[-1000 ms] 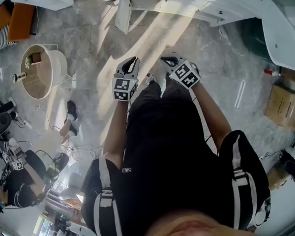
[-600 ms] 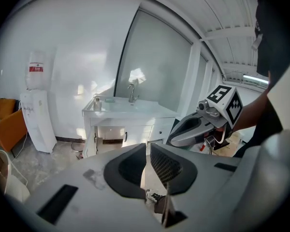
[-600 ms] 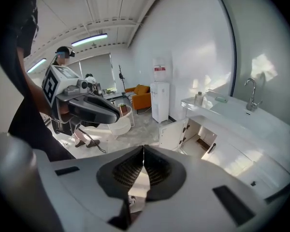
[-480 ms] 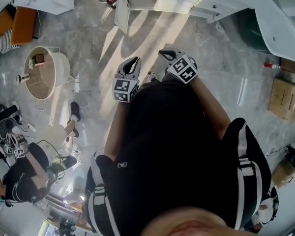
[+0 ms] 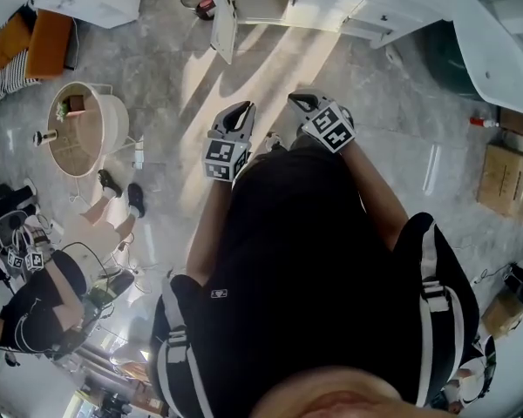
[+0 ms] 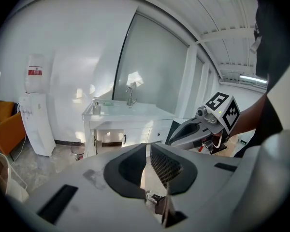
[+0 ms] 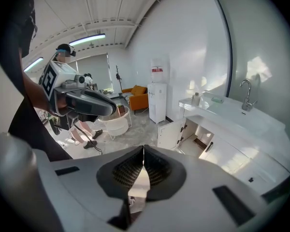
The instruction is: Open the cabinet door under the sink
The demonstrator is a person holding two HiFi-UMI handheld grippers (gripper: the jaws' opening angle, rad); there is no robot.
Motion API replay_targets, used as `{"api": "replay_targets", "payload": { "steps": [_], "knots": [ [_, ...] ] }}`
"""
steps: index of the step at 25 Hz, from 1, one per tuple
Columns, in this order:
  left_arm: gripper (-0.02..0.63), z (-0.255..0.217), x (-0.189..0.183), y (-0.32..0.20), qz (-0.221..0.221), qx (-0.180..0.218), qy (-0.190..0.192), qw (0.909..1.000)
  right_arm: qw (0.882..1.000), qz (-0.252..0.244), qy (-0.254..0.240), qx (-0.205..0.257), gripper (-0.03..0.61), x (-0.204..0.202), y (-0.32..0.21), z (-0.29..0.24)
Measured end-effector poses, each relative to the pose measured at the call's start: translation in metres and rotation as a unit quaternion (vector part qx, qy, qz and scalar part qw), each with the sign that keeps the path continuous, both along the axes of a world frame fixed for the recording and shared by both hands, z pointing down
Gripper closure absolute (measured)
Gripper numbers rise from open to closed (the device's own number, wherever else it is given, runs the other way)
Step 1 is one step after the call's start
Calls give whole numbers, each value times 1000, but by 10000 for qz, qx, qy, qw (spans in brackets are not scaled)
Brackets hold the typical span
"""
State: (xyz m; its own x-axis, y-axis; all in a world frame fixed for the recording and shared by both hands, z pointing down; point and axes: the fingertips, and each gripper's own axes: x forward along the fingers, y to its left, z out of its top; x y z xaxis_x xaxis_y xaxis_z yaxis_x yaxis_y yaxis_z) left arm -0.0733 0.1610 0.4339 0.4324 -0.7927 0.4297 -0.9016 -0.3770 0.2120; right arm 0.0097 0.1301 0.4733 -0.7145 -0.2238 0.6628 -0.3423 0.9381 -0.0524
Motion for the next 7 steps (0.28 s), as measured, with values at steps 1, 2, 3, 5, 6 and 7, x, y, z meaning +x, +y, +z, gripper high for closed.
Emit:
{"api": "replay_targets", "payload": {
  "steps": [1, 2, 3, 5, 6, 7],
  "knots": [
    [577, 0, 1, 1, 12, 1, 11, 10000, 10000, -6, 2, -2, 518, 0, 2, 0],
    [577, 0, 3, 2, 29, -2, 17, 10000, 10000, -7, 3, -2, 518, 1, 3, 0],
    [577, 2, 3, 3, 53, -9, 19, 10000, 10000, -2, 1, 0, 518, 1, 4, -1],
    [577, 5, 4, 4, 105, -21, 20, 9999, 10000, 17, -11, 12, 518, 1, 4, -1],
    [577, 7, 4, 4, 129, -23, 19, 9999, 10000, 27, -21, 21, 518, 0, 4, -2],
    [577, 8, 4, 5, 153, -23, 18, 9999, 10000, 36, -31, 31, 518, 0, 4, -2]
  ]
}}
